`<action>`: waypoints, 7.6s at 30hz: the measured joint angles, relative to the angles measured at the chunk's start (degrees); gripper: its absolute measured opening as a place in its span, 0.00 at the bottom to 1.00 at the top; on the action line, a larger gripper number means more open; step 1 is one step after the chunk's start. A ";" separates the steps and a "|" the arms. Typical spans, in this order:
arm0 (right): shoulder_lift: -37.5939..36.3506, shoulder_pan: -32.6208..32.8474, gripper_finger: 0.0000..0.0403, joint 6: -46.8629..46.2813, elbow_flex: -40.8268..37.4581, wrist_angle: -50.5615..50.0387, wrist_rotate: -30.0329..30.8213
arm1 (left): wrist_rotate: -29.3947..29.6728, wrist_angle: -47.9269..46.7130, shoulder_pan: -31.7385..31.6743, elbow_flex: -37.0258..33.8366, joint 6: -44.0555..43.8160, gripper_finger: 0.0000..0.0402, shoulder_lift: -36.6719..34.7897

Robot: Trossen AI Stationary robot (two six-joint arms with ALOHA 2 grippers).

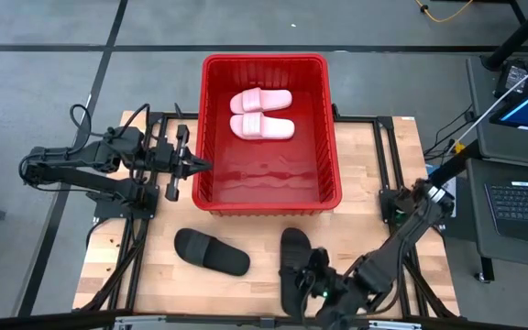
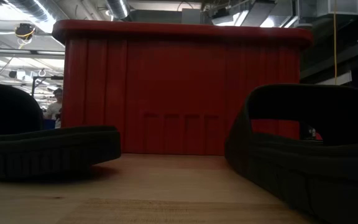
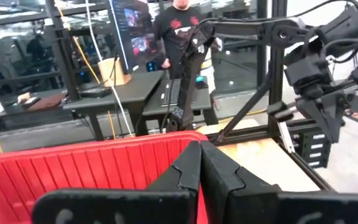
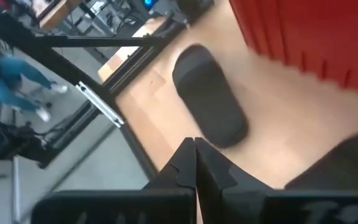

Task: Pick and place slides into bin
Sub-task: Put the right black slide into the bin

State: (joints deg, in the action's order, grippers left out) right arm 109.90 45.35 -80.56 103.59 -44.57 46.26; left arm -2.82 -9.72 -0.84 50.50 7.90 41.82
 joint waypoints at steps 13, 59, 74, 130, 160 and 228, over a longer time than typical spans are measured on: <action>6.34 5.33 0.00 -31.56 0.02 0.65 8.60 | -2.79 -1.40 0.00 0.00 0.37 0.00 0.00; 11.92 0.30 0.16 -51.40 0.07 -8.28 -5.04 | -2.85 -1.25 -0.02 0.00 -1.16 0.00 0.00; 13.80 -1.76 0.29 -52.51 0.07 -8.90 -8.51 | -2.85 -1.24 -0.01 0.00 -1.14 0.01 -0.02; 21.63 -6.08 0.02 -42.51 0.13 -2.38 -18.09 | -2.85 -1.25 -0.01 0.02 0.37 0.01 -0.02; 21.69 -3.39 0.01 -19.18 21.85 -22.01 -10.04 | -2.83 -1.25 0.00 0.02 -0.19 0.00 0.00; -1.96 -18.47 0.01 70.89 31.43 -22.45 5.03 | 2.10 -0.31 -0.02 0.02 -2.64 0.00 0.00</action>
State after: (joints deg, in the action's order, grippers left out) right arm 107.94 26.87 -9.67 135.02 -67.02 51.29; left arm -0.72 -10.02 -0.86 50.52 5.26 41.82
